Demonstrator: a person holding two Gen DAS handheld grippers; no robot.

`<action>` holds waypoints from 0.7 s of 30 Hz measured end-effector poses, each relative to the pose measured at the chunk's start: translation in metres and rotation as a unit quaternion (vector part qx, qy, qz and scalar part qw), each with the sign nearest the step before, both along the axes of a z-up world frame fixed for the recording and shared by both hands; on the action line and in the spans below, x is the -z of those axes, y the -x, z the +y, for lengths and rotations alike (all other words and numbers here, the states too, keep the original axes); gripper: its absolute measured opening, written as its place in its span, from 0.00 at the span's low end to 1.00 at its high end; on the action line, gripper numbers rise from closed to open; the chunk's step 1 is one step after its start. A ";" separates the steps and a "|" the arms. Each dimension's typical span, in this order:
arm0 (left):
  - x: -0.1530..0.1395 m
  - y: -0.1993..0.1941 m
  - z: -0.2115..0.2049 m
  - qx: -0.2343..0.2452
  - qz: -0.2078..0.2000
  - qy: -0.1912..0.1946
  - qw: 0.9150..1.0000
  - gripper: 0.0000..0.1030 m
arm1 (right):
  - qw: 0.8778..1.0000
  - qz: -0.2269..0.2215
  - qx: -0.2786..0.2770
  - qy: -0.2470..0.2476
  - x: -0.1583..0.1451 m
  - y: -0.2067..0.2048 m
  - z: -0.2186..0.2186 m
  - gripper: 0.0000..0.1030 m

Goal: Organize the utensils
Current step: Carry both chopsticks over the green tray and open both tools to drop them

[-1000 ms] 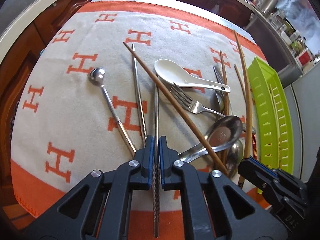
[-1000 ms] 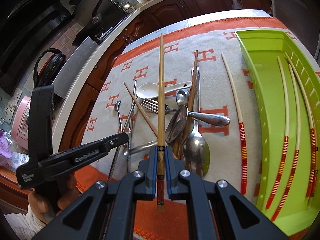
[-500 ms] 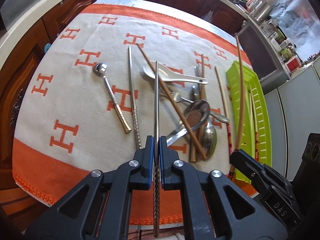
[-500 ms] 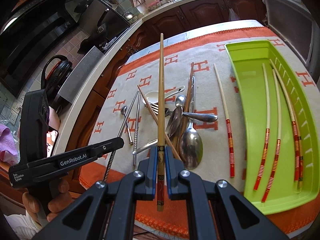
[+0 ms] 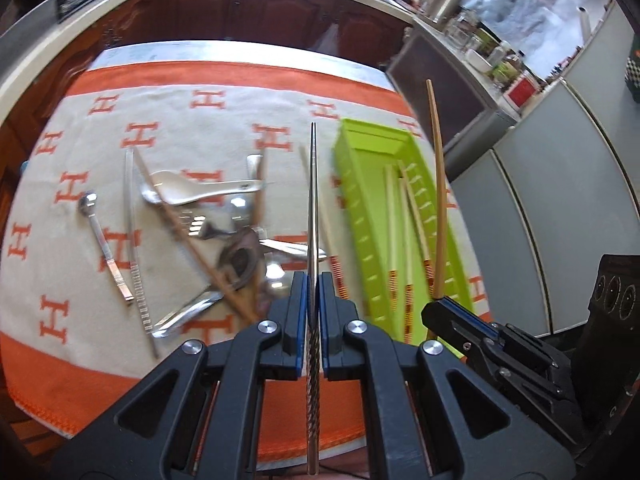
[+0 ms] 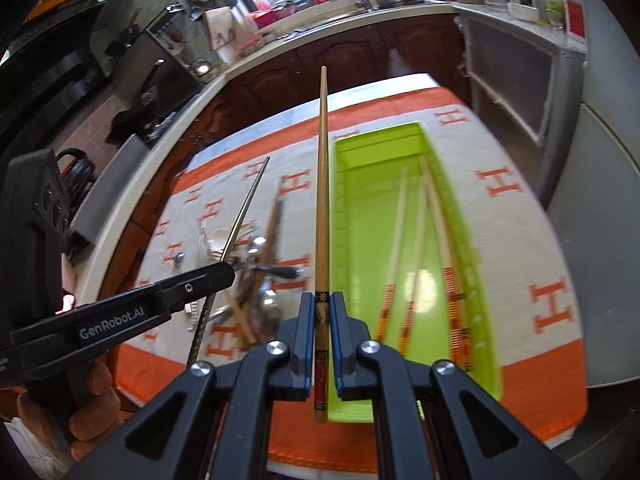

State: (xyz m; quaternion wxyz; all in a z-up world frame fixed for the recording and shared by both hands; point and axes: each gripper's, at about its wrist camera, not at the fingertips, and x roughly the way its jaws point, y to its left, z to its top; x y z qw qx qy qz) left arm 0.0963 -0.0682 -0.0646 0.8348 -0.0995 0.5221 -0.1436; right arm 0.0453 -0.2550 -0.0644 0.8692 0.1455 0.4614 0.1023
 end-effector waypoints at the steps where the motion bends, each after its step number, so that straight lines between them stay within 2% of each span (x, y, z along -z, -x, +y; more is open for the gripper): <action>1: 0.001 -0.004 -0.010 0.006 0.002 0.006 1.000 0.03 | 1.000 0.003 0.006 0.009 0.001 -0.002 -0.007 0.07; 6: 0.005 -0.015 -0.058 0.027 0.004 0.028 0.999 0.03 | 0.999 0.021 0.024 0.039 0.012 -0.010 -0.027 0.07; 11: 0.023 -0.028 -0.093 0.038 0.019 0.023 0.999 0.03 | 0.998 0.037 0.023 0.052 0.023 -0.017 -0.038 0.07; 21: 0.053 -0.038 -0.108 0.054 0.043 0.010 0.998 0.04 | 0.997 0.048 0.061 0.019 0.032 -0.020 -0.061 0.07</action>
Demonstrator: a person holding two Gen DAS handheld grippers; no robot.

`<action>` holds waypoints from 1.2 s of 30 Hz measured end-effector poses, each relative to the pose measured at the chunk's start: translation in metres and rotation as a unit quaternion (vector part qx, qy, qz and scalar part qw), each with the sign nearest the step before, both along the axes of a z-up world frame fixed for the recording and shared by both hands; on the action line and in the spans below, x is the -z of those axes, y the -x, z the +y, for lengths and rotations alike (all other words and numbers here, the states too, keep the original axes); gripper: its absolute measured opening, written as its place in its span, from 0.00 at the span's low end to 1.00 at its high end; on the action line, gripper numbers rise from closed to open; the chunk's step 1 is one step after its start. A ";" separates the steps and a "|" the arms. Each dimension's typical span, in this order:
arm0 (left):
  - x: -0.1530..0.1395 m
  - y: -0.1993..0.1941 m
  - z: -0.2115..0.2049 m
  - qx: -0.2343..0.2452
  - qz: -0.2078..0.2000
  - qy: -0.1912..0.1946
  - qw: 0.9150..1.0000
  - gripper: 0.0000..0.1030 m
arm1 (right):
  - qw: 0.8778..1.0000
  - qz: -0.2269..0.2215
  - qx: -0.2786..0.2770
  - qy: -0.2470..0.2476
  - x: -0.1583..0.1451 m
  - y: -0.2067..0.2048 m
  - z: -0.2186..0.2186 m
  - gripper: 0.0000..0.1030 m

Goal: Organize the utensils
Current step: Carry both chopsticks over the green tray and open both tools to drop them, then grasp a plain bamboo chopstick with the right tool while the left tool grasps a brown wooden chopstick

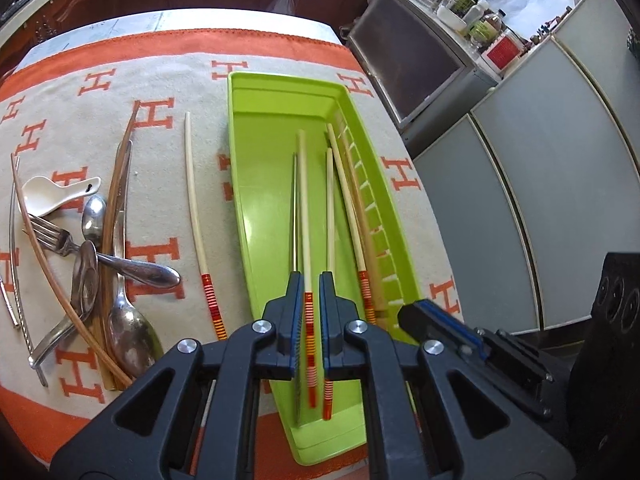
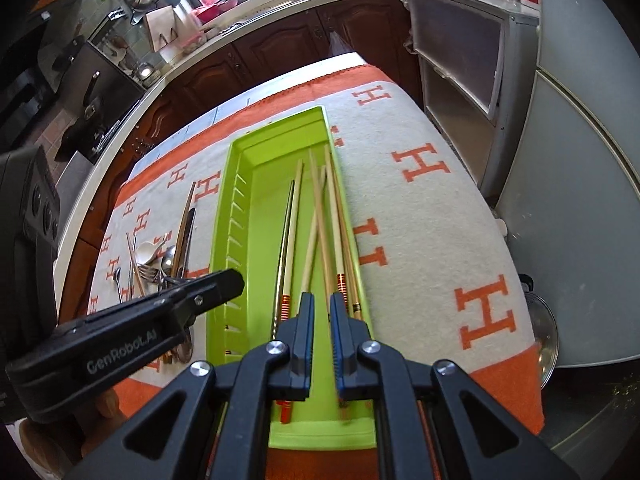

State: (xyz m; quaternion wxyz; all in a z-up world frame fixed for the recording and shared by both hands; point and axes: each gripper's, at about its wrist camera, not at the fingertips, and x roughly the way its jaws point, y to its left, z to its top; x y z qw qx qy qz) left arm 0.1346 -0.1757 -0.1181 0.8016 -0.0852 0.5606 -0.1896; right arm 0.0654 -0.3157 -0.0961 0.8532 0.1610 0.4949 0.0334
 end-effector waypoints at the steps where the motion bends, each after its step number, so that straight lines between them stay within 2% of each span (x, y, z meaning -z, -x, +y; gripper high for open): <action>1: 0.000 0.001 -0.001 0.003 0.001 -0.001 1.000 0.04 | 1.000 -0.001 0.001 -0.002 -0.001 0.000 0.000 0.08; 4: -0.002 0.004 0.003 0.010 -0.004 -0.008 1.000 0.11 | 1.000 -0.004 -0.001 -0.005 -0.002 0.000 0.002 0.08; 6: -0.006 0.008 0.009 0.010 -0.009 -0.011 1.000 0.23 | 1.000 -0.004 -0.005 -0.006 -0.003 0.000 0.005 0.08; 9: -0.013 0.011 0.021 0.004 -0.023 -0.025 0.999 0.30 | 1.000 -0.005 -0.010 -0.009 -0.004 0.000 0.009 0.08; 16: -0.026 0.023 0.055 -0.005 -0.049 -0.064 0.997 0.30 | 0.999 -0.003 -0.034 -0.015 -0.004 0.003 0.030 0.08; 25: -0.036 0.030 0.124 -0.060 -0.070 -0.087 0.992 0.30 | 0.998 0.001 -0.066 -0.022 -0.003 0.002 0.065 0.07; 31: -0.030 0.028 0.164 -0.096 -0.060 -0.088 0.990 0.30 | 0.997 0.011 -0.071 -0.033 0.002 -0.002 0.088 0.07; 36: -0.018 0.024 0.181 -0.103 -0.041 -0.089 0.990 0.30 | 0.997 0.025 -0.070 -0.038 0.001 -0.020 0.100 0.07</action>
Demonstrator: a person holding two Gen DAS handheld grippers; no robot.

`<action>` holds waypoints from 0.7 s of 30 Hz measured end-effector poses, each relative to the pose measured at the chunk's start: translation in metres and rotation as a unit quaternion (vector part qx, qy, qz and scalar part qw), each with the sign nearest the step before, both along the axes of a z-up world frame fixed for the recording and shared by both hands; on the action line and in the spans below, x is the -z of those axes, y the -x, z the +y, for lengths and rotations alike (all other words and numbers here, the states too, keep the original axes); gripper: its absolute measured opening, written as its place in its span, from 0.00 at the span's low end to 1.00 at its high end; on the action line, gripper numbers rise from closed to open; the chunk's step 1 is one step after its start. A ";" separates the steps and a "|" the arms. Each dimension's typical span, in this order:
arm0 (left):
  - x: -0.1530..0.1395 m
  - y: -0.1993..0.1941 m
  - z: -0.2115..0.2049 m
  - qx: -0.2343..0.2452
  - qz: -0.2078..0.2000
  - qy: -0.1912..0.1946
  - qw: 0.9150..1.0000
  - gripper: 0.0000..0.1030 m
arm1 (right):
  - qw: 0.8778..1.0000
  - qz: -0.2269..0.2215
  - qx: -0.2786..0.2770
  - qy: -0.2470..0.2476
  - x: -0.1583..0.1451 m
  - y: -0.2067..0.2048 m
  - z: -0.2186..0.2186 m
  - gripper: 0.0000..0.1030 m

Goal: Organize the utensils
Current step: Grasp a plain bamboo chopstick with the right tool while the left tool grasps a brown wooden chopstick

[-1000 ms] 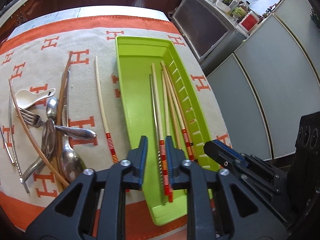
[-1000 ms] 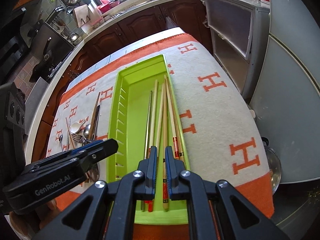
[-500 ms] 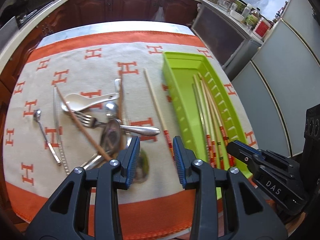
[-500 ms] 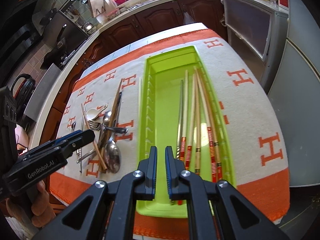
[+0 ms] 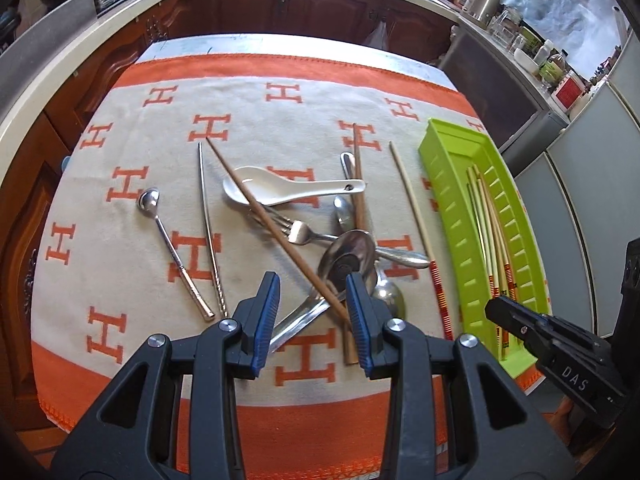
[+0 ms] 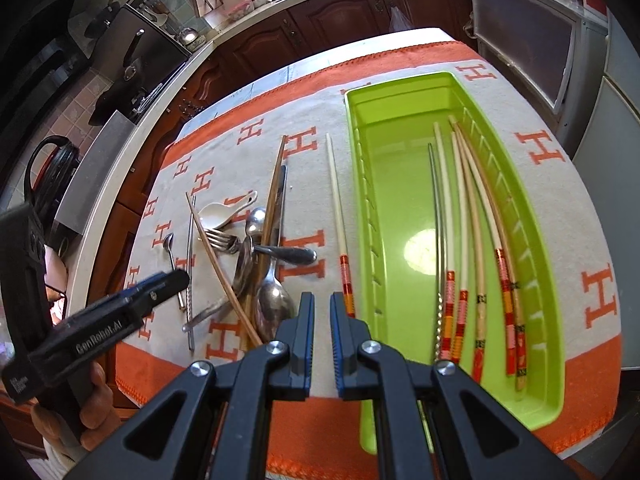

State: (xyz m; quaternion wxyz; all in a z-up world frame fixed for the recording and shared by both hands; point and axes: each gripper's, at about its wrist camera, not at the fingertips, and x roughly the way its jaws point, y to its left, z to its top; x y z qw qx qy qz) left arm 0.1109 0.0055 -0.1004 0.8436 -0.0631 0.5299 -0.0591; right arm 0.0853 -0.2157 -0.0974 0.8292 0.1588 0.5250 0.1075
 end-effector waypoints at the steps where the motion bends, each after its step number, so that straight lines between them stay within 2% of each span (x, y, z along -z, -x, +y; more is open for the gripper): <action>1: 0.003 -0.002 0.002 0.000 0.005 0.002 1.000 0.30 | 1.000 0.003 0.000 -0.003 -0.001 -0.007 0.001 0.07; 5: 0.015 -0.014 0.010 -0.001 0.031 0.015 0.999 0.30 | 1.000 0.019 -0.006 -0.004 -0.003 -0.037 0.008 0.07; 12: 0.027 -0.036 0.023 -0.015 0.062 0.036 0.997 0.30 | 0.998 0.054 -0.023 0.030 0.006 -0.081 0.031 0.08; 16: 0.027 -0.050 0.020 -0.002 0.066 0.036 0.997 0.30 | 0.995 0.097 -0.012 0.037 0.020 -0.104 0.033 0.08; 21: 0.033 -0.062 0.020 -0.014 0.083 0.039 0.996 0.30 | 0.987 0.133 0.001 0.092 0.032 -0.125 0.041 0.14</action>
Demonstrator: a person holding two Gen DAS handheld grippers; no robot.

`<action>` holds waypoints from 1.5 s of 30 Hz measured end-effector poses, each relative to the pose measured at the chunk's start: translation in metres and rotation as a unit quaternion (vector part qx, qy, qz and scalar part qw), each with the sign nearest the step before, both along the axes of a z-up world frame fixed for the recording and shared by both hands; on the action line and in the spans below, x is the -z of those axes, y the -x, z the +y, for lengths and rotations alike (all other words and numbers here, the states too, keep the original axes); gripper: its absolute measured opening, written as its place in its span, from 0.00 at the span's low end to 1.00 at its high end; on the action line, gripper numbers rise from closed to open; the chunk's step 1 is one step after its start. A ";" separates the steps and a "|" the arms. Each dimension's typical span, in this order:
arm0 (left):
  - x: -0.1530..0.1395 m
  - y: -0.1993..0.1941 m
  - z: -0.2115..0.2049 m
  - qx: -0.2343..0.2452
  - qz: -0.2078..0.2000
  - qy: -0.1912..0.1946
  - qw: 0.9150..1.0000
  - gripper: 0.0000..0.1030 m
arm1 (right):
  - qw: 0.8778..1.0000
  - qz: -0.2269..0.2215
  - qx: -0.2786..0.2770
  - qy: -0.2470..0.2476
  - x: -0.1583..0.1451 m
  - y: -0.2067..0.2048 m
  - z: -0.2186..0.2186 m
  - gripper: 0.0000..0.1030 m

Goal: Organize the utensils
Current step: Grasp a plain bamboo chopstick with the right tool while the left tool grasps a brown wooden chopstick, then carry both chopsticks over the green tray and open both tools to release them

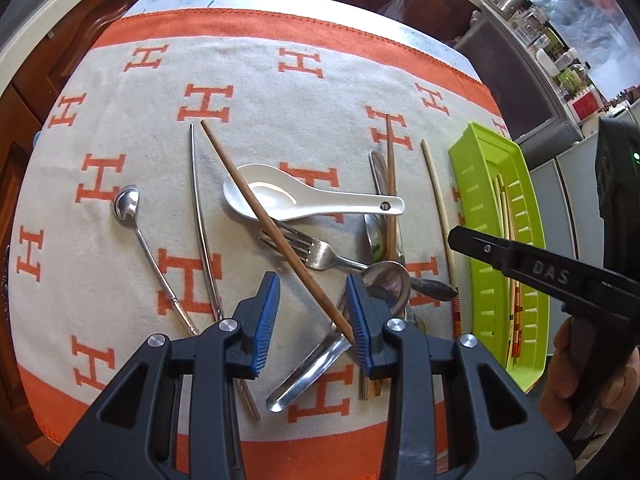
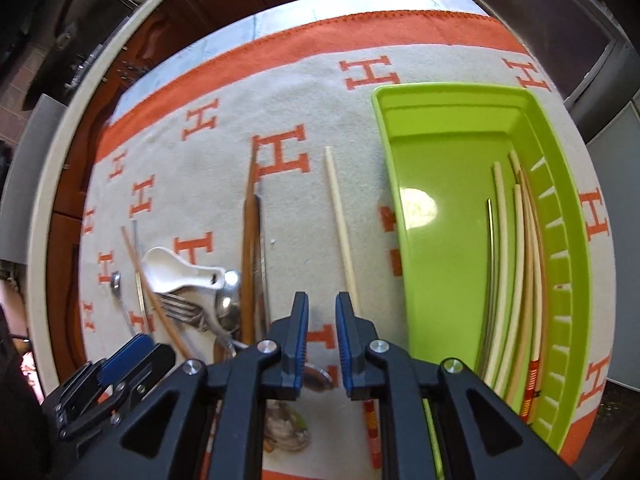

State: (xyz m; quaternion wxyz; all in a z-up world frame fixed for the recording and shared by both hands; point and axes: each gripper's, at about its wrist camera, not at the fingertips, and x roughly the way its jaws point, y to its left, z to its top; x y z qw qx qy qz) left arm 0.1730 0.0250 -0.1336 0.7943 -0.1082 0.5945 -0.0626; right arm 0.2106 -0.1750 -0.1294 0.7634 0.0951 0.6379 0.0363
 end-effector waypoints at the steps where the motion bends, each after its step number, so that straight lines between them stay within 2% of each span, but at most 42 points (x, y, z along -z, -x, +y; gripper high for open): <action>1: 0.001 -0.001 0.001 -0.004 0.002 0.000 1.000 0.30 | 1.000 0.006 0.002 0.012 0.001 -0.003 0.001 0.14; 8: 0.005 -0.005 0.006 -0.017 0.008 -0.001 1.000 0.30 | 0.996 0.036 0.001 0.081 0.015 -0.017 0.016 0.14; 14: 0.013 -0.005 0.009 -0.020 0.017 -0.002 1.000 0.30 | 0.992 0.037 -0.019 0.117 0.019 -0.022 0.030 0.14; 20: 0.019 -0.003 0.007 -0.017 0.024 0.001 1.000 0.30 | 0.995 0.043 -0.021 0.088 0.020 -0.020 0.036 0.14; 27: 0.031 -0.003 0.001 -0.020 0.033 0.011 0.999 0.30 | 0.994 0.024 -0.036 0.099 0.020 -0.014 0.048 0.14; 28: 0.033 -0.003 0.000 -0.022 0.033 0.012 0.999 0.30 | 0.994 0.018 -0.041 0.101 0.019 -0.012 0.050 0.12; 29: 0.032 -0.002 -0.001 -0.024 0.027 0.009 0.999 0.30 | 0.994 0.011 -0.046 0.101 0.020 -0.007 0.047 0.06; 31: 0.033 -0.002 -0.003 -0.027 0.021 0.006 0.999 0.30 | 0.994 0.001 -0.047 0.099 0.015 0.005 0.042 0.05; 32: 0.033 -0.002 -0.002 -0.031 0.019 0.006 0.999 0.25 | 0.994 -0.005 -0.046 0.095 0.014 0.008 0.042 0.05; 33: 0.033 -0.002 -0.002 -0.033 0.017 0.008 0.999 0.11 | 0.995 -0.008 -0.044 0.091 0.014 0.012 0.042 0.05; 35: 0.036 -0.002 -0.001 -0.037 0.023 0.010 0.999 0.04 | 0.996 -0.016 -0.041 0.079 0.011 0.019 0.039 0.05; 41: 0.029 0.004 0.011 -0.059 0.015 0.014 0.998 0.04 | 0.998 -0.036 -0.029 0.049 0.001 0.039 0.026 0.05; 45: 0.015 0.011 0.017 -0.061 0.002 0.022 0.998 0.04 | 0.998 -0.056 -0.025 0.027 -0.013 0.046 0.011 0.05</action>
